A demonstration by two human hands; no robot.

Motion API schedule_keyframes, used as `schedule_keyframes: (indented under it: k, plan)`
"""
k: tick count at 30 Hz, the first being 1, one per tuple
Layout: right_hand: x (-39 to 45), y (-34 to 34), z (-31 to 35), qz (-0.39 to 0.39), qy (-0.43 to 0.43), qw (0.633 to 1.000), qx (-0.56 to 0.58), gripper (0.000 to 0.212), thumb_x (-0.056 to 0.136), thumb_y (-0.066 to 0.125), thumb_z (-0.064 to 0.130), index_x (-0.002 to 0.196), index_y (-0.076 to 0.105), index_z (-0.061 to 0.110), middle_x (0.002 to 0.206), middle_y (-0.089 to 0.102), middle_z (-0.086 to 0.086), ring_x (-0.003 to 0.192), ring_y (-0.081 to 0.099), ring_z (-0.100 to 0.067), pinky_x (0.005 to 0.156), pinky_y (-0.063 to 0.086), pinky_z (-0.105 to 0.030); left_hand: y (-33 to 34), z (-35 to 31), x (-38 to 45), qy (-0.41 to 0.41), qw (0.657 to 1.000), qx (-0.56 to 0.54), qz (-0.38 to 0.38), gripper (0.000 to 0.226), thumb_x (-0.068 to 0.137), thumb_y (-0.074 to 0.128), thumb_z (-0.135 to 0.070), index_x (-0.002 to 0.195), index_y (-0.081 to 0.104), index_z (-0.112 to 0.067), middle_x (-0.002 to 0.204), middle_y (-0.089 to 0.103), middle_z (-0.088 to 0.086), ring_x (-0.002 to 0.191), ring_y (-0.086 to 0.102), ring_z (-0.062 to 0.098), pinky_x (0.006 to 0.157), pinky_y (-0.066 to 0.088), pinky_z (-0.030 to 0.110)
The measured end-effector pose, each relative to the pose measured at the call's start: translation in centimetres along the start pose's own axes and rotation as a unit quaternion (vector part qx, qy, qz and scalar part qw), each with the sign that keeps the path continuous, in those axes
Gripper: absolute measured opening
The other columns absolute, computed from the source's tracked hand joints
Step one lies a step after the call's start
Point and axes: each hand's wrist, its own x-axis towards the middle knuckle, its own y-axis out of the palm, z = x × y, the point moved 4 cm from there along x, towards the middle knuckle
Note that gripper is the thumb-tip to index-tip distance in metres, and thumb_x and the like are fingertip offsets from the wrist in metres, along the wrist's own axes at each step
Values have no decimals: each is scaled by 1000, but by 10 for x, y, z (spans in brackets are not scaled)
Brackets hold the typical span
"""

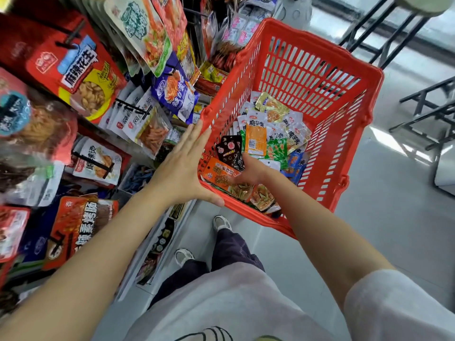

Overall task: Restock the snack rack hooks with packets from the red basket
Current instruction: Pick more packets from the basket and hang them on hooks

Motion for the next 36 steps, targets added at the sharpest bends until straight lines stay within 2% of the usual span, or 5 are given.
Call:
schedule_keyframes:
  k: [14, 21, 29, 33, 36]
  plan:
    - [11, 7, -6, -22, -16, 992, 120, 104, 71, 91, 33, 154, 30, 15, 153, 44, -6, 139, 43, -28, 113, 37, -46, 4, 3, 2, 6, 1000, -5, -13, 163, 33, 66, -87, 161, -13, -24, 165, -28, -13, 147, -30, 2, 121, -1, 37]
    - [-64, -71, 28, -92, -73, 947, 299, 62, 74, 87, 25, 124, 52, 27, 118, 65, -2, 104, 64, -24, 86, 49, -38, -11, -9, -1, -25, 997, -69, -17, 147, 55, 75, -77, 161, -10, -25, 168, -16, -11, 153, -17, 7, 125, 6, 43]
    - [-191, -157, 192, -141, -349, 798, 470, 49, 89, 66, -6, 125, 50, 22, 121, 70, -4, 112, 67, -24, 95, 55, -44, -118, -93, -10, 27, 811, -583, -46, 40, 87, 77, -28, 123, 62, -26, 113, 76, -7, 108, 71, 12, 93, 58, 33]
    - [-230, -189, 266, -170, -409, 760, 476, 69, 87, 76, 12, 144, 40, 27, 135, 62, 8, 125, 60, -15, 106, 48, -47, -195, -122, -50, 36, 799, -590, -114, 28, 89, 66, -20, 117, 64, -24, 98, 73, -15, 100, 68, 8, 95, 50, 36]
    - [-252, -199, 312, -171, -428, 744, 485, 110, 80, 83, 31, 160, 8, 28, 166, 17, 1, 148, 30, -19, 119, 32, -50, -242, -125, -81, 64, 806, -557, -191, 25, 98, 63, -26, 117, 52, -39, 103, 60, -32, 122, 52, 2, 98, 40, 24]
